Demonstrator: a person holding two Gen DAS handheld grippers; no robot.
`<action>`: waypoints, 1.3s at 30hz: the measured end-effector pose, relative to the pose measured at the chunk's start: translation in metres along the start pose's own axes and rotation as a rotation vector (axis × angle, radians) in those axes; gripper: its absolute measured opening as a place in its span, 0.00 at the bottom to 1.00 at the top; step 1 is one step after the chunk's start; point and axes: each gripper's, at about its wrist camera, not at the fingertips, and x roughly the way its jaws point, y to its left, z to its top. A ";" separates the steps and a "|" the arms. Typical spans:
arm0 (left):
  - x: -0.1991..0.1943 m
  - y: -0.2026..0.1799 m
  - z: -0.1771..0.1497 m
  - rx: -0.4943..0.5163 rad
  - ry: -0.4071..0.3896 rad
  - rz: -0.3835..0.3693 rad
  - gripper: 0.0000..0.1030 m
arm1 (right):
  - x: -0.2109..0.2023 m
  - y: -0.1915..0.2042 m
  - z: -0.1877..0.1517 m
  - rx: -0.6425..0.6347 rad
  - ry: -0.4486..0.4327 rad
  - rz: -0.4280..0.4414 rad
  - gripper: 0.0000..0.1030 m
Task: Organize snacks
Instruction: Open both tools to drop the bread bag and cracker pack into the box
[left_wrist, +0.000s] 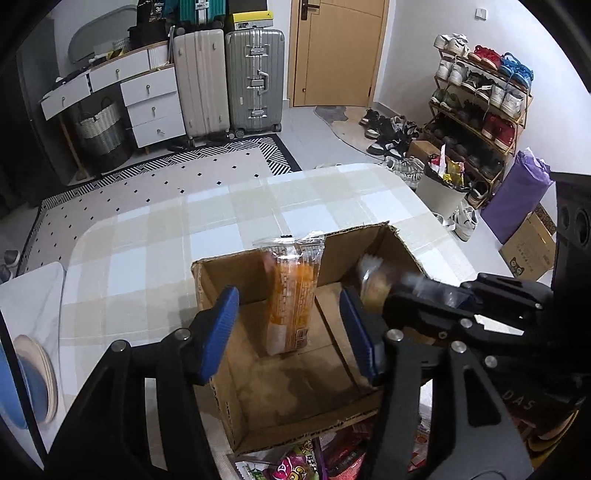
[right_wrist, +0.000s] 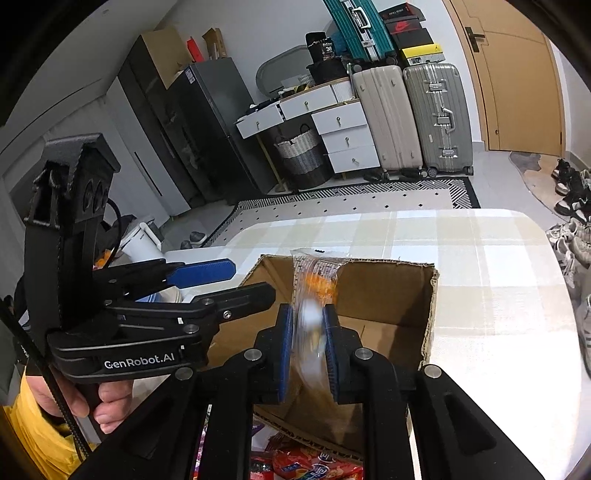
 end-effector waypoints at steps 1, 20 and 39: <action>-0.002 0.000 -0.001 -0.002 0.001 0.000 0.53 | -0.001 0.000 0.000 0.001 -0.004 0.001 0.16; -0.060 -0.001 -0.044 -0.045 -0.013 -0.005 0.62 | -0.049 0.026 -0.007 -0.011 -0.045 0.003 0.17; -0.226 -0.033 -0.120 -0.076 -0.265 0.034 0.81 | -0.191 0.095 -0.066 -0.138 -0.272 -0.035 0.51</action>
